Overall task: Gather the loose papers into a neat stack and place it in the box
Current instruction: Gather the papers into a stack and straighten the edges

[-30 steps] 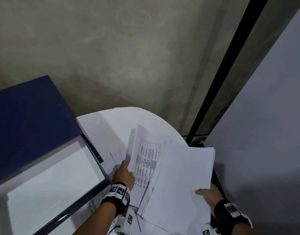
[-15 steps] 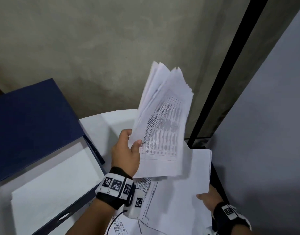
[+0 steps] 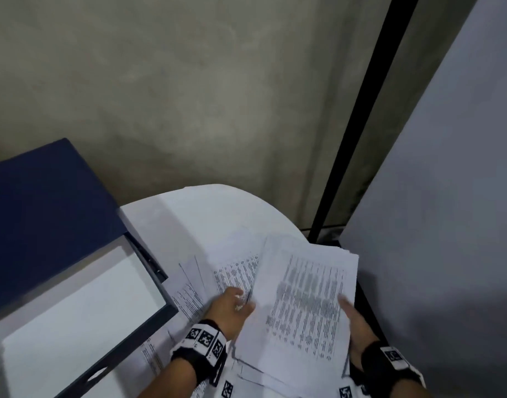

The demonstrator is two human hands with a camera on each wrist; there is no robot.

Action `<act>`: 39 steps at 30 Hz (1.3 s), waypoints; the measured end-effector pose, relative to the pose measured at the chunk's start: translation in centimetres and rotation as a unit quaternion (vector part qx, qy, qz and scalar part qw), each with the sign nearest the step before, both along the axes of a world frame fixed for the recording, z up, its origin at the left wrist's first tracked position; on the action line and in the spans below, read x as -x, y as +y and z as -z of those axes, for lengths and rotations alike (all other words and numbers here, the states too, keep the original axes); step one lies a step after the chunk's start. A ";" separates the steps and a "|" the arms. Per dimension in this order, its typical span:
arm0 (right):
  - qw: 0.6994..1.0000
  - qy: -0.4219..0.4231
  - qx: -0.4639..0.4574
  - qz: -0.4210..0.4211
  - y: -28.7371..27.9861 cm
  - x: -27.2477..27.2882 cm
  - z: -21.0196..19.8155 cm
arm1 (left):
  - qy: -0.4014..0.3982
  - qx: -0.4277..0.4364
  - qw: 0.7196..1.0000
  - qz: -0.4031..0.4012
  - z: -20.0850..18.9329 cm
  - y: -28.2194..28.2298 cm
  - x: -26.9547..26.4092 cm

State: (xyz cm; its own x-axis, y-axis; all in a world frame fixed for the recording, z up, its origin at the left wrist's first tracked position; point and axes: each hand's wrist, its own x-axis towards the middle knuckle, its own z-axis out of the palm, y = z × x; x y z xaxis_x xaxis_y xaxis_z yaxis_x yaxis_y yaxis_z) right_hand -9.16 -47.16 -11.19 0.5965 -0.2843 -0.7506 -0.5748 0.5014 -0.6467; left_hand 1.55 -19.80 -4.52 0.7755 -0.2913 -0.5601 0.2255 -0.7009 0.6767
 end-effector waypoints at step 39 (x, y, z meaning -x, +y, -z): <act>0.959 0.046 0.243 -0.142 -0.5 -0.8 1.2 | -0.187 0.067 0.962 -0.189 -3.3 -1.3 -2.9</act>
